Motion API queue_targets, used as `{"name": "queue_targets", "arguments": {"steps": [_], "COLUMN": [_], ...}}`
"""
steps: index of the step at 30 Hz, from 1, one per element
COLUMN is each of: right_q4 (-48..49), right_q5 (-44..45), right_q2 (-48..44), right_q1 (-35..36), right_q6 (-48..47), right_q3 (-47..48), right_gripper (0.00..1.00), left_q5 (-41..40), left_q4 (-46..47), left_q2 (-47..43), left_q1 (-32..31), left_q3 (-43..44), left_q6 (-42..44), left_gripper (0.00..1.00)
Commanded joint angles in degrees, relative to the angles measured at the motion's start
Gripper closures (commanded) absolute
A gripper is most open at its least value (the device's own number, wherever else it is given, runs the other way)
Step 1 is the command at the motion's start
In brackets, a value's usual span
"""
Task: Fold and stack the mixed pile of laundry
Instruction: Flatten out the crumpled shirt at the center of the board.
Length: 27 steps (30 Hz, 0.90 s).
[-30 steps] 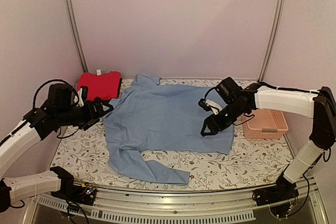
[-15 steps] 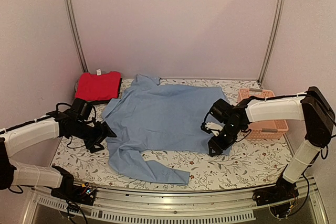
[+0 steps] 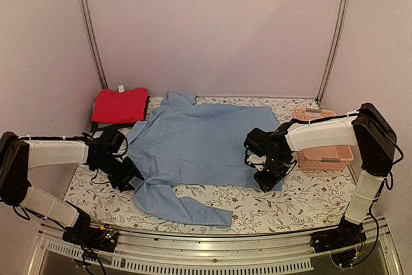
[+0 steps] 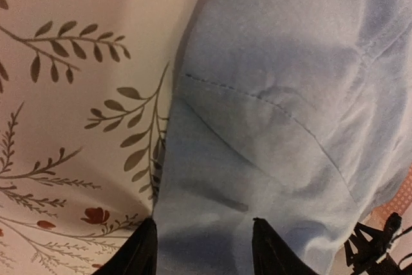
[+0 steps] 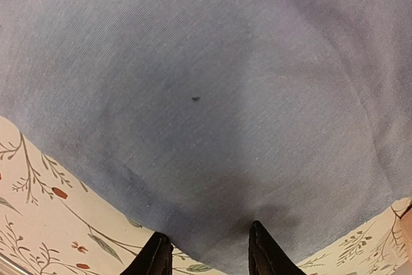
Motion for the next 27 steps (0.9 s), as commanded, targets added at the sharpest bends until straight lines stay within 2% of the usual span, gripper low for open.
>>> {"name": "queue_targets", "arguments": {"steps": [1,3,6,9,12,15,19,20,22,23,24,27], "right_q4": [-1.97,-2.65,-3.55,-4.13,-4.15,-5.55,-6.43,-6.54,-6.44,-6.18,-6.07,-5.65], "right_q5": [2.41,1.29,-1.46,-4.51,-8.12,-8.68,-10.15,-10.93,-11.94,-12.29,-12.49,-12.78], "right_q2": [3.7,3.42,1.13,-1.26,-2.57,-2.42,-3.83,-4.48,-4.98,-5.08,-5.07,-4.39], "right_q1": [0.33,0.48,0.7,0.95,1.07,1.16,1.18,1.16,1.2,1.17,1.16,1.18], "right_q6": [0.35,0.12,0.41,1.37,2.23,2.02,1.91,2.17,2.56,2.79,2.91,3.32], "right_q3": [0.12,0.82,2.09,3.51,4.39,5.01,4.58,4.19,3.25,2.85,2.62,2.27], "right_gripper": [0.68,0.81,0.98,1.0,1.0,1.0,1.0,1.0,1.0,1.0,1.0,1.0], "left_q5": [1.91,2.51,0.24,-2.43,-4.21,-2.78,-0.31,1.1,2.83,3.32,3.8,4.54], "left_q4": [1.14,-0.26,-4.69,-9.59,-13.12,-14.28,-15.32,-16.21,-18.25,-18.91,-19.18,-19.27], "left_q2": [3.72,2.88,-4.07,-9.5,-9.37,-8.83,-11.08,-11.3,-12.05,-13.5,-14.53,-19.13], "left_q1": [0.8,2.51,6.89,12.94,17.3,19.42,19.41,19.45,18.44,17.49,16.65,13.72], "left_q3": [-0.61,-1.31,-1.96,-0.02,2.76,4.07,4.35,4.32,3.82,3.06,1.91,-2.78], "left_q6": [0.52,-0.1,-1.37,1.08,5.82,8.99,9.12,9.05,8.35,7.26,6.03,1.98], "left_gripper": [0.62,0.83,1.0,1.0,1.0,1.0,1.0,0.86,0.52,0.41,0.38,0.38]}}
